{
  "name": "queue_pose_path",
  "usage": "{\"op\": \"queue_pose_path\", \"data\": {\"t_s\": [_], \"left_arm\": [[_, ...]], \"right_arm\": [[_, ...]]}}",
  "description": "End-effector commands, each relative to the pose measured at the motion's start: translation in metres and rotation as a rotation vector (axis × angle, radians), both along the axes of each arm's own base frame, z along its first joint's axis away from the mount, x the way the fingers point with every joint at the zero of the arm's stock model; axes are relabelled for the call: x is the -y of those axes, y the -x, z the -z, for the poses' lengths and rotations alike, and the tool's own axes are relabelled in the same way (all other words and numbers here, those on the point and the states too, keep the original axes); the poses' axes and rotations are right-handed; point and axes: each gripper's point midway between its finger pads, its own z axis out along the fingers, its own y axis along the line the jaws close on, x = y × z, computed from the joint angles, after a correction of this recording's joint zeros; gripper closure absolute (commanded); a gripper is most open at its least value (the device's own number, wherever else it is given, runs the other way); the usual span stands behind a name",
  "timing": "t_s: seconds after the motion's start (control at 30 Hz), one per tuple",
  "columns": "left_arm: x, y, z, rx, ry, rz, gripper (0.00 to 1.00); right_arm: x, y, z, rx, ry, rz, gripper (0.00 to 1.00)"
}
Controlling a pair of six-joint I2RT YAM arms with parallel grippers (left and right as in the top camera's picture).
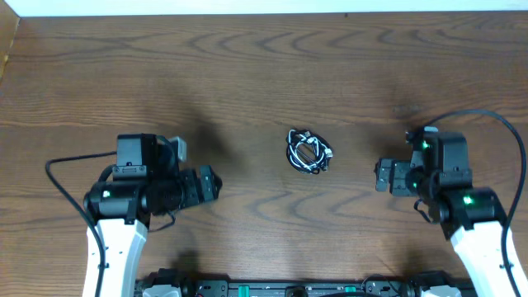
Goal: Untangle cables
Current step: 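Raise both arms from rest toward the cable bundle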
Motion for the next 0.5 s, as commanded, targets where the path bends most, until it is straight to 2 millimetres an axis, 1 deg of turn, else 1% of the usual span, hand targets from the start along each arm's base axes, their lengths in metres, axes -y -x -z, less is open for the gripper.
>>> {"op": "queue_pose_path", "data": {"t_s": [0.0, 0.13, 0.27, 0.4, 0.47], "left_arm": [[-0.009, 0.011, 0.0, -0.04, -0.06, 0.028, 0.02], [-0.008, 0.007, -0.001, -0.027, -0.054, 0.021, 0.02], [-0.007, -0.012, -0.006, 0.042, -0.039, -0.014, 0.02], [-0.005, -0.024, -0.012, 0.092, -0.019, -0.026, 0.02], [0.002, -0.032, -0.018, 0.134, 0.025, -0.011, 0.02]], "right_arm": [[0.0, -0.005, -0.007, -0.014, -0.007, 0.003, 0.01], [-0.001, -0.008, -0.009, 0.001, -0.009, 0.003, 0.01], [-0.002, -0.014, -0.013, 0.025, -0.027, 0.019, 0.01], [-0.002, -0.013, -0.012, 0.016, -0.046, 0.049, 0.01], [-0.003, -0.011, -0.011, 0.008, -0.054, 0.047, 0.01]]}}
